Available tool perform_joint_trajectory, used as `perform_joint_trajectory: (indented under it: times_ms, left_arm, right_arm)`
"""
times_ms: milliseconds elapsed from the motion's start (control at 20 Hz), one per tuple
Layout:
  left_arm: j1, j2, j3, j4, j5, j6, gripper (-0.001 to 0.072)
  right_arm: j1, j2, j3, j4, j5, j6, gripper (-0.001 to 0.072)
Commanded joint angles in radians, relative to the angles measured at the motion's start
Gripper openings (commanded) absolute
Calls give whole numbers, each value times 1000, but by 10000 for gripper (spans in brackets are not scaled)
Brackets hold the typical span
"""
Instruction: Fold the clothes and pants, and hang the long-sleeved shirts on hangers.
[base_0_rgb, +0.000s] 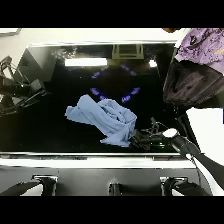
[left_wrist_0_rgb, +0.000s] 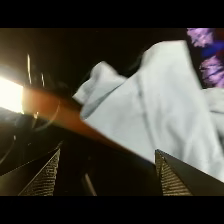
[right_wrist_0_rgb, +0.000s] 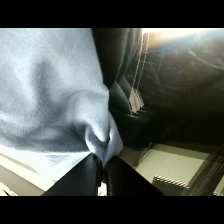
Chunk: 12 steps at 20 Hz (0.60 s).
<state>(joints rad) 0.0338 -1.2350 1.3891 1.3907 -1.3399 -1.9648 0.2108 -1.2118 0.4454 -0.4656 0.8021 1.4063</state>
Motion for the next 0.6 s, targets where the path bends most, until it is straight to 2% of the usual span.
perform_joint_trajectory:
  times_ms: [0,250,400,550]
  left_arm:
    - [96,0,-137,-137,85,106,680]
    - [163,-70,-347,-334,271,250,676]
    - [155,-184,-371,-442,287,359,675]
    - [133,-267,-371,-492,299,387,675]
  right_arm:
    - [1,6,0,9,-4,-7,31]
    - [1,42,0,9,26,2,32]
    - [1,45,0,9,41,12,32]
    - [1,45,0,9,41,24,32]
